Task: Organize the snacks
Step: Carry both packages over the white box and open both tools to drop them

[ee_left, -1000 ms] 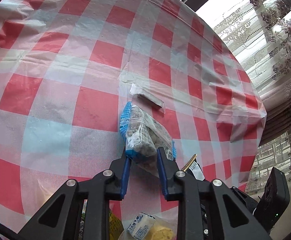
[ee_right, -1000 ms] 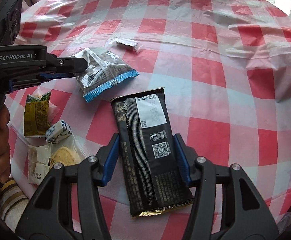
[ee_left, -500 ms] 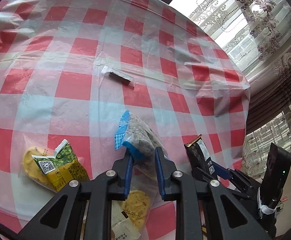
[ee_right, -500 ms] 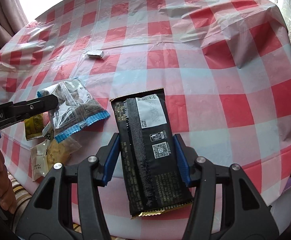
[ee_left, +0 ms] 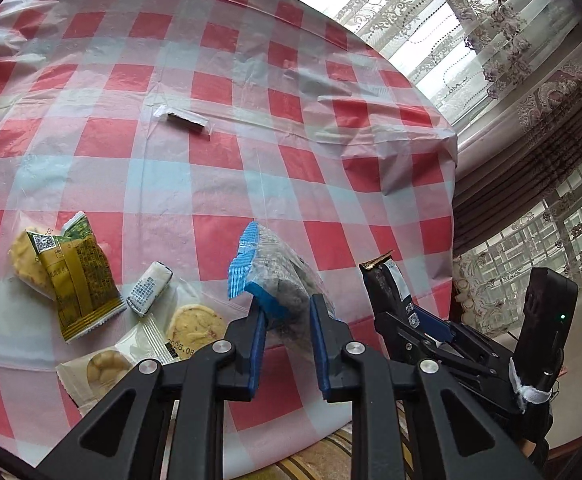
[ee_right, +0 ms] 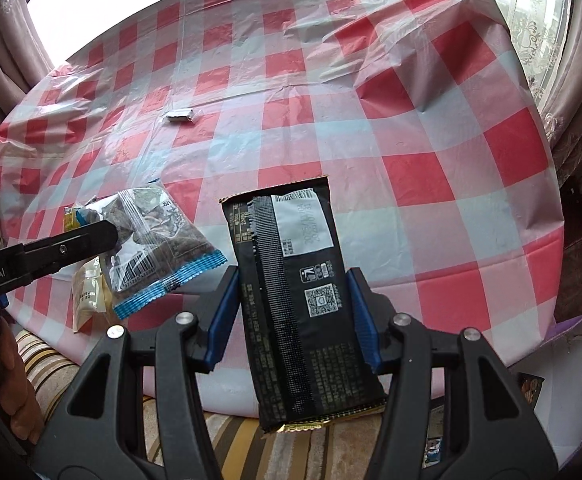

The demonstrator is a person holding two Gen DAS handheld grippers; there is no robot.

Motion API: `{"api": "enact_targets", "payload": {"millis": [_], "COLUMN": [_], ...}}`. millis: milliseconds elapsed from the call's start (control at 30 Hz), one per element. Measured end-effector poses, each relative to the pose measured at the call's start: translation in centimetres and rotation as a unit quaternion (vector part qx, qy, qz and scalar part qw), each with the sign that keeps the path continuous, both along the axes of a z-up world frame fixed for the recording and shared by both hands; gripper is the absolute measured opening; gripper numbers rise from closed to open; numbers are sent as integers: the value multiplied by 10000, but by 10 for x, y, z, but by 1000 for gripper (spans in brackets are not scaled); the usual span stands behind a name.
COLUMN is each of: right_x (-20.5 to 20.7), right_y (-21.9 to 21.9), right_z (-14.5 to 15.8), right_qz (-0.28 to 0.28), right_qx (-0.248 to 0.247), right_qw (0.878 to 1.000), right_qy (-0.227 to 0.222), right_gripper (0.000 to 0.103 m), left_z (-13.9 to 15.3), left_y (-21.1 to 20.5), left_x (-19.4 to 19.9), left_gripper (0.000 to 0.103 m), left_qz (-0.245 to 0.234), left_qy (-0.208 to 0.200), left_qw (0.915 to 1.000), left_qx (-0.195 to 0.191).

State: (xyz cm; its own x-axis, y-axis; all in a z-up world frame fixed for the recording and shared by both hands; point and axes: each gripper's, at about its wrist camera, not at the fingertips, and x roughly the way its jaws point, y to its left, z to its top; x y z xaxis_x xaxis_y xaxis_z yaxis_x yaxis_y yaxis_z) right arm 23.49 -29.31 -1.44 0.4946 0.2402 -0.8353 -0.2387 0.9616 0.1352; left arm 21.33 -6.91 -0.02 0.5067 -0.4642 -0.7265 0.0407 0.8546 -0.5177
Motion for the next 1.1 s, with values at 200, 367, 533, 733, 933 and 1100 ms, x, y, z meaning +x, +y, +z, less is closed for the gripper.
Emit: {"api": "enact_targets", "payload": {"millis": [200,367,533,733,933,1100], "right_x": [-19,-35,-52,-76,-101,-123], "right_y": [-24,-50,-82,-128,-173,-203], "right_z": [5,8,7,3,-2,-9], "right_qz": [-157,-336,-561,-957,-1378,-1654], "right_qx": [17,25,-5,-42,-67,-144], "right_qw": [9999,9994,9984,9954,9904,9860], "right_qy": [-57,-71,-62,-9,64,156], "right_gripper": [57,57,57,57,57,57], "left_z": [8,13,17,19,19,17], "left_y": [-27,-55,-90,-139,-185,-222], "left_x": [-15,-25,-34,-48,-63,-80], "left_gripper": [22,22,22,22,22,22], "left_qz": [-280,-592,-990,-1544,-2028,-2421], "left_qy": [-60,-61,-49,-3,110,207], "left_qw": [9996,9982,9951,9880,9791,9696], "left_qx": [-53,-83,-49,7,127,294]}}
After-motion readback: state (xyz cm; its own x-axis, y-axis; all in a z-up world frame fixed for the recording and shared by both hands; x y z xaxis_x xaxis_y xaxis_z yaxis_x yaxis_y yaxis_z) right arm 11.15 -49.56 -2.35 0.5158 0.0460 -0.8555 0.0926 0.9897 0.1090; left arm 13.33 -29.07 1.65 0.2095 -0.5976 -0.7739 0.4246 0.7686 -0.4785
